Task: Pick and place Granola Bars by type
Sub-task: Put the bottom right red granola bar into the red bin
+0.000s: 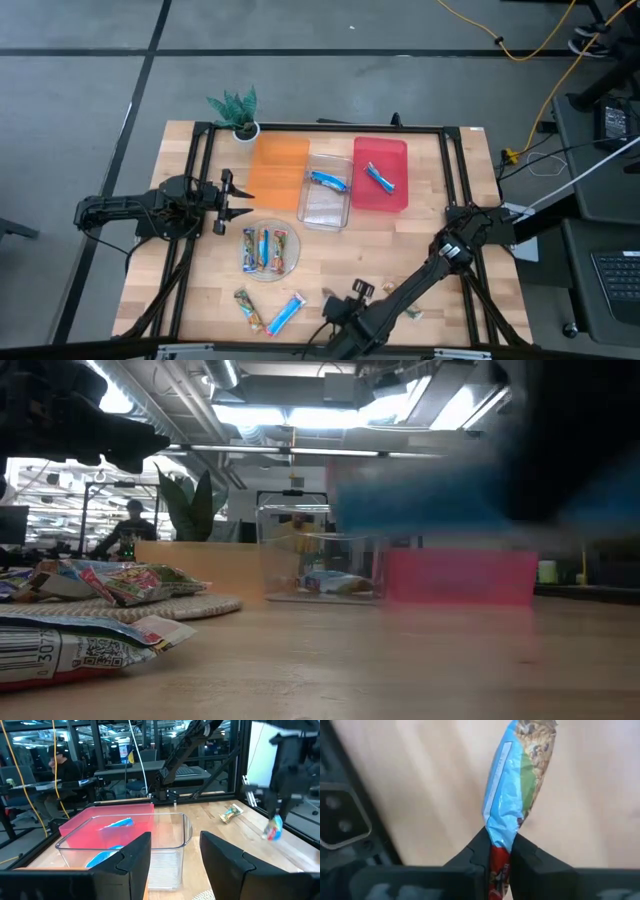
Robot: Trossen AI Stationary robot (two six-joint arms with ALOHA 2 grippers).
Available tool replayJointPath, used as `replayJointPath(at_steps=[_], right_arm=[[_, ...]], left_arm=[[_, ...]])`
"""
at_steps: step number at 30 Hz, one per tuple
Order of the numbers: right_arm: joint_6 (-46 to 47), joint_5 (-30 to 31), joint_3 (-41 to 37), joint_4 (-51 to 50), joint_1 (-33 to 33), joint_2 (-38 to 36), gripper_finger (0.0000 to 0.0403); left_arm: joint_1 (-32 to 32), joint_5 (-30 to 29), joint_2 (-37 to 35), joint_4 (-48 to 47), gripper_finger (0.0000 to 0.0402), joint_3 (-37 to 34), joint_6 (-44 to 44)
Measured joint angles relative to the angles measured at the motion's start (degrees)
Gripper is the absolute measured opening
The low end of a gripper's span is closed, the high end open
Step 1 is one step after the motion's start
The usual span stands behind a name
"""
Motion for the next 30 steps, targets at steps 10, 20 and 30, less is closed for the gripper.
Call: replayJointPath(at_steps=[10, 20, 30], right_arm=[[-0.2, 7.0, 7.3, -15.2, -0.6, -5.8, 0.0043], [-9.0, 12.7, 6.9, -16.9, -5.9, -16.4, 0.0042], [-17.1, 16.9, 3.1, -16.9, -18.8, -29.8, 0.0042]], left_arm=[[0.0, 0.0, 0.0, 0.0, 0.016, 0.0, 0.0], [0.0, 0.0, 0.0, 0.0, 0.0163, 0.0, 0.0], [0.0, 0.0, 0.0, 0.0, 0.0164, 0.0, 0.0]])
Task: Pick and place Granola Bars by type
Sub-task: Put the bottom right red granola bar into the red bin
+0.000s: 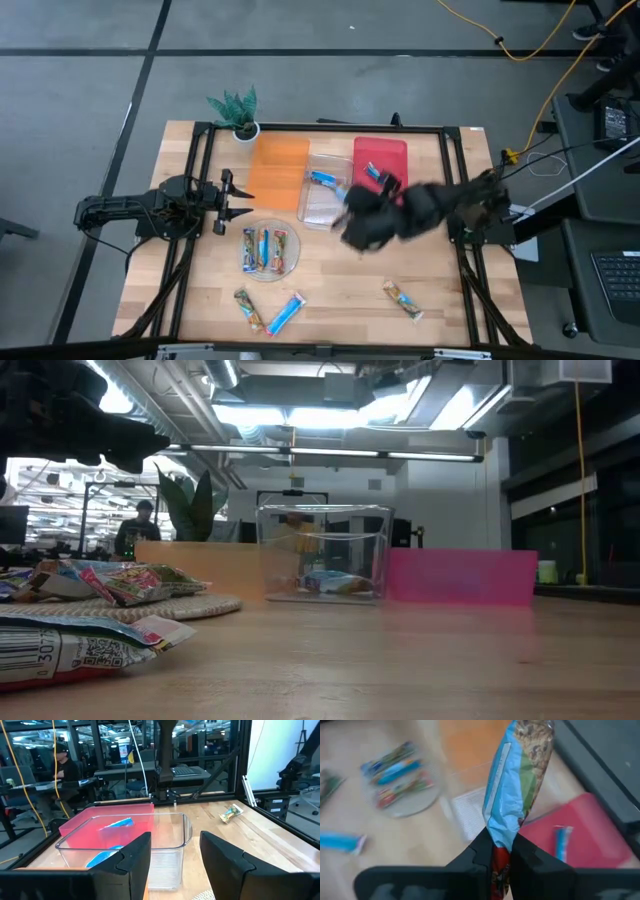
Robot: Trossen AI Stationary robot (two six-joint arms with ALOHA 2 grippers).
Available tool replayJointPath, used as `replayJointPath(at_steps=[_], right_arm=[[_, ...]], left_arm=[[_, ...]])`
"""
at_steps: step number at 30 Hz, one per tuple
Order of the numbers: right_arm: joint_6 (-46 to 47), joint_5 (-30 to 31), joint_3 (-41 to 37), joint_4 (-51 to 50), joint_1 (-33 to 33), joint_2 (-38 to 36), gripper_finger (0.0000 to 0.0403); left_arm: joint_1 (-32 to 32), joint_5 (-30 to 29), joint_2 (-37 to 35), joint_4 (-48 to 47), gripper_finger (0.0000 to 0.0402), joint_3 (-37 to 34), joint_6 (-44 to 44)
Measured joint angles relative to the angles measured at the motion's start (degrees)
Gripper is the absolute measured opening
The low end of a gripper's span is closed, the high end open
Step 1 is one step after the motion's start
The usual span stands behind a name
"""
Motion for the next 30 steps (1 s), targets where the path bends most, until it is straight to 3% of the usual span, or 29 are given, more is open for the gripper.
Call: replayJointPath(at_steps=[15, 25, 30], right_arm=[[-6.9, -2.1, -30.8, 2.4, -25.9, -17.8, 0.0042], [-29.1, -17.4, -48.2, 27.9, -41.2, -19.7, 0.0042], [-33.8, -23.8, -55.0, 38.0, -45.7, -18.9, 0.0042]], left_arm=[[0.0, 0.0, 0.0, 0.0, 0.0162, 0.0, 0.0], [0.0, 0.0, 0.0, 0.0, 0.0164, 0.0, 0.0], [0.0, 0.0, 0.0, 0.0, 0.0161, 0.0, 0.0]])
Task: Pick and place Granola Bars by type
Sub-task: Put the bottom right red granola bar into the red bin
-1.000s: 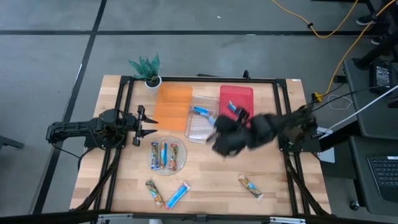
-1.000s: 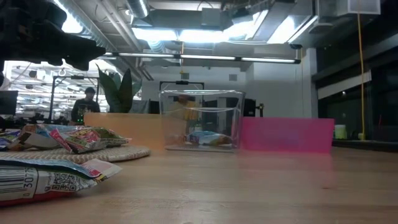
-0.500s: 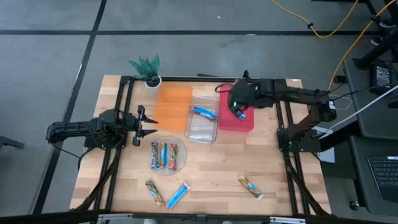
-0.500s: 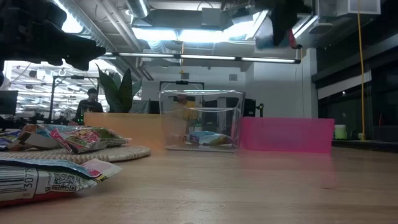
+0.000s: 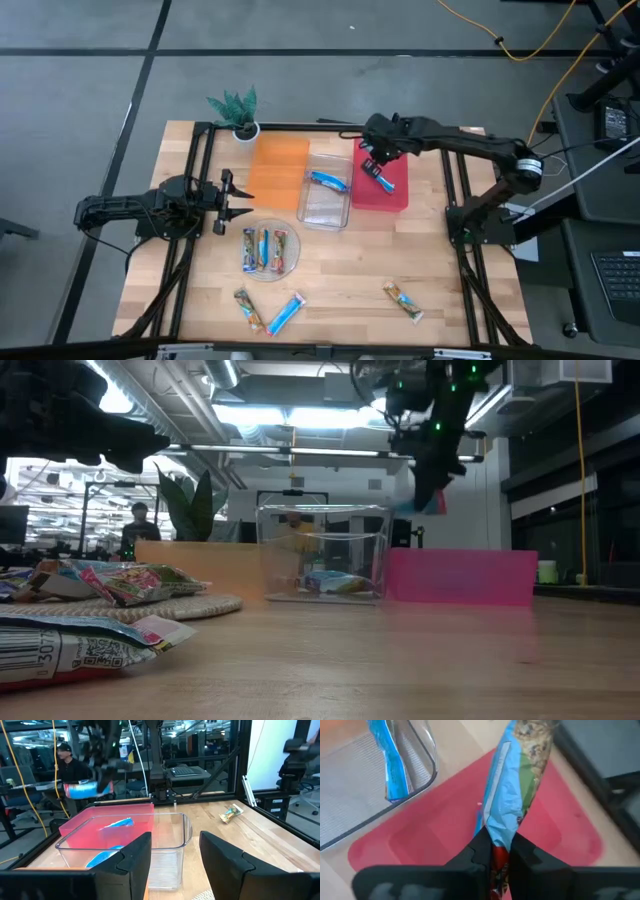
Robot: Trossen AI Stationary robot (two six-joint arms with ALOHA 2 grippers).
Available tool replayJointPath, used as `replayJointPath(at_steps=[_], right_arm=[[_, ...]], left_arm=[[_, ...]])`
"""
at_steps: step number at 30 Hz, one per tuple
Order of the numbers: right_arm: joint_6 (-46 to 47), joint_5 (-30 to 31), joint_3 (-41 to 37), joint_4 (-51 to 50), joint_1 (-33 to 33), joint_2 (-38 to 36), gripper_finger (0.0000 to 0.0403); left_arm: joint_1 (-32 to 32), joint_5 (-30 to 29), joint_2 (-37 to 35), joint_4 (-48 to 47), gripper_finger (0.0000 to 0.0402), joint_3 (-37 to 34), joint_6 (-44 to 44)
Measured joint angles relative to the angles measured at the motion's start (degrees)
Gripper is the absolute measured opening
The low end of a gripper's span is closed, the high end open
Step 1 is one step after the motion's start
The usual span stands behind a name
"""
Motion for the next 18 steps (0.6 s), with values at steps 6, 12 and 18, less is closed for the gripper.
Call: replayJointPath(at_steps=[6, 12, 18], right_arm=[[-0.6, -1.5, -5.6, 2.5, -2.4, 0.3, 0.0042], [-0.2, -1.5, -10.9, 4.0, -4.8, 0.3, 0.0042], [-1.4, -4.4, -14.8, 8.0, -7.4, 0.3, 0.0042]], left_arm=[[0.0, 0.0, 0.0, 0.0, 0.0164, 0.0, 0.0], [0.0, 0.0, 0.0, 0.0, 0.0161, 0.0, 0.0], [0.0, 0.0, 0.0, 0.0, 0.0164, 0.0, 0.0]])
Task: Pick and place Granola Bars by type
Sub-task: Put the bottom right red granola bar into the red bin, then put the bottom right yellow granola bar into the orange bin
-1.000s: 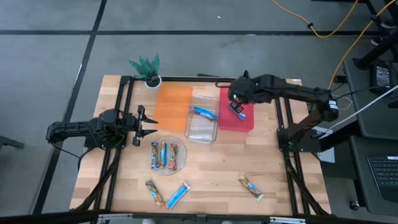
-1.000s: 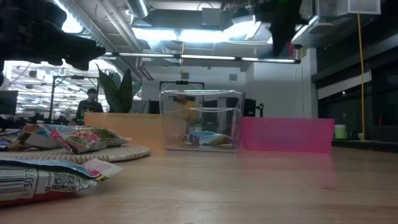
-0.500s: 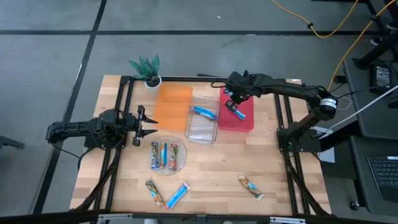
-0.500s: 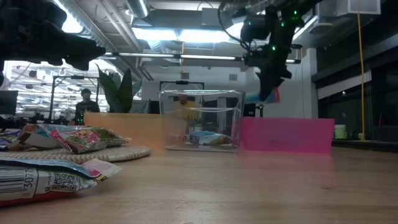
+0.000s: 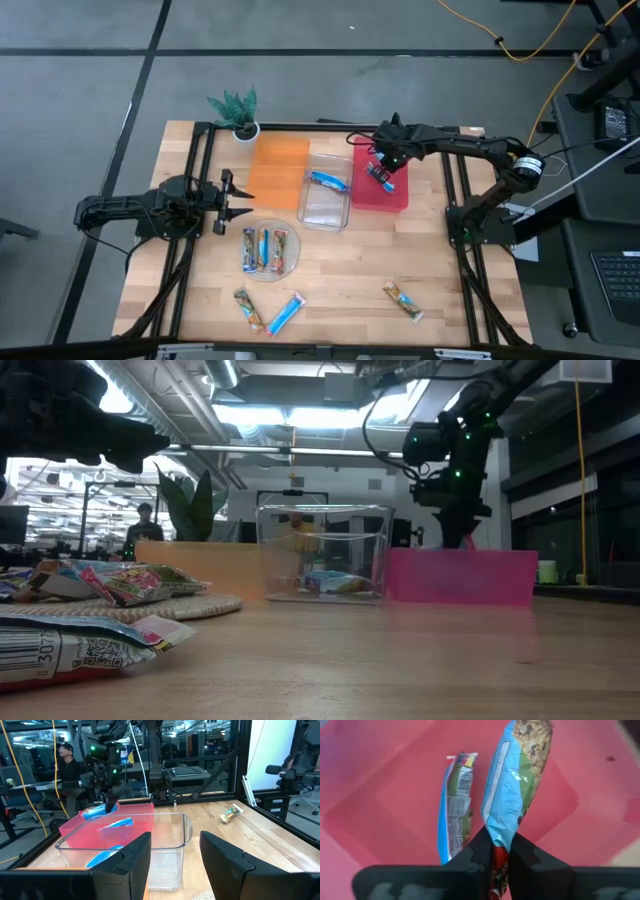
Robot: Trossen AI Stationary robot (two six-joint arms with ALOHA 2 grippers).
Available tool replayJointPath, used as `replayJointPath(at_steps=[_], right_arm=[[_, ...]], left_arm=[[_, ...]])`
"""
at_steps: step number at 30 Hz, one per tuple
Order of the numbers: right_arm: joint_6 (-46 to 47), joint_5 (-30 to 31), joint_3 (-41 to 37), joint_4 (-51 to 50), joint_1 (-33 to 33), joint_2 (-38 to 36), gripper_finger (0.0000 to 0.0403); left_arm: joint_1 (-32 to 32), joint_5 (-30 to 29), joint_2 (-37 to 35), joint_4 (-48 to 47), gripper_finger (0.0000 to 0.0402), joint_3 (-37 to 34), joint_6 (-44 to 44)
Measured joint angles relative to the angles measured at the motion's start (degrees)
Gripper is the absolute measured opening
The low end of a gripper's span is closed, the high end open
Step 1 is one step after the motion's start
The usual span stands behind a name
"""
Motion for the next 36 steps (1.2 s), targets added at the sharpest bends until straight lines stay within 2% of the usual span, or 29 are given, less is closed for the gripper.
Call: replayJointPath(at_steps=[4, 13, 27, 30, 36], right_arm=[[-0.3, -3.0, -1.2, 2.3, -1.7, 0.0, 0.0042], [-1.5, -3.1, -1.7, 2.7, -3.1, 0.0, 0.0045], [0.5, -3.5, -1.7, 3.6, -3.0, 0.0, 0.0132], [1.6, -5.8, -1.7, 3.9, -2.5, 0.0, 0.0142], [3.0, -6.0, 0.8, 3.5, 0.8, -1.3, 0.0146]], left_arm=[[0.0, 0.0, 0.0, 0.0, 0.0162, 0.0, 0.0], [0.0, 0.0, 0.0, 0.0, 0.0164, 0.0, 0.0], [0.0, 0.0, 0.0, 0.0, 0.0163, 0.0, 0.0], [0.0, 0.0, 0.0, 0.0, 0.0161, 0.0, 0.0], [0.0, 0.0, 0.0, 0.0, 0.0164, 0.0, 0.0]])
